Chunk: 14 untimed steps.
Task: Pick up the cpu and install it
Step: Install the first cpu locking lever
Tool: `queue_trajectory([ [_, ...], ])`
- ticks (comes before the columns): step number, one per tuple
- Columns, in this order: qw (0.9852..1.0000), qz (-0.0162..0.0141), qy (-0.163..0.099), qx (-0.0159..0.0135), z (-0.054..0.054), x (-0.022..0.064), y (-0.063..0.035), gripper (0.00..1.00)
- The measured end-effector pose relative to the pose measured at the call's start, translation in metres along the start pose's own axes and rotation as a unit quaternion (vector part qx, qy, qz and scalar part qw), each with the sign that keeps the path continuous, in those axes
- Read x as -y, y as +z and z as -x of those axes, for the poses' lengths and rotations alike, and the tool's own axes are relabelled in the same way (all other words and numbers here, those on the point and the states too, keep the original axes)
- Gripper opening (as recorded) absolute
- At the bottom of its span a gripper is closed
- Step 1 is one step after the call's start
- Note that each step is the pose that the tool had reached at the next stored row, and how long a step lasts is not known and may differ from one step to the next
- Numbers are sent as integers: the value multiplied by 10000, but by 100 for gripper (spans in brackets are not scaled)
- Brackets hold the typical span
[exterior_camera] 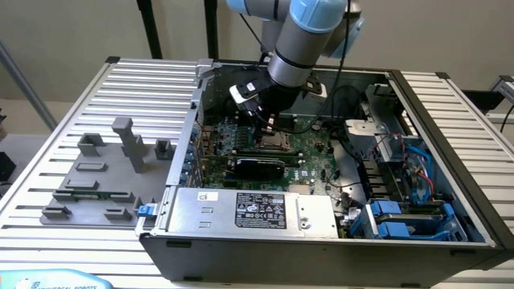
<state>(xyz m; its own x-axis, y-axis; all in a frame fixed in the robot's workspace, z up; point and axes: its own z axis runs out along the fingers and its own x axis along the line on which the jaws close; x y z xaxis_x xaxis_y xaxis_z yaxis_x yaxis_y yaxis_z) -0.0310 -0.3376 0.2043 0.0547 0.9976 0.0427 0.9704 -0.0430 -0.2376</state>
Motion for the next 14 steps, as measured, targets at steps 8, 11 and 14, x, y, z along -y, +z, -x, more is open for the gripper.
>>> queue_trajectory([
  [8,10000,-8,-16,-64,0,224,-169,11],
  [11,9999,-11,-25,-104,3,322,-202,11],
  [14,9999,-12,-31,-129,6,414,-218,11],
])
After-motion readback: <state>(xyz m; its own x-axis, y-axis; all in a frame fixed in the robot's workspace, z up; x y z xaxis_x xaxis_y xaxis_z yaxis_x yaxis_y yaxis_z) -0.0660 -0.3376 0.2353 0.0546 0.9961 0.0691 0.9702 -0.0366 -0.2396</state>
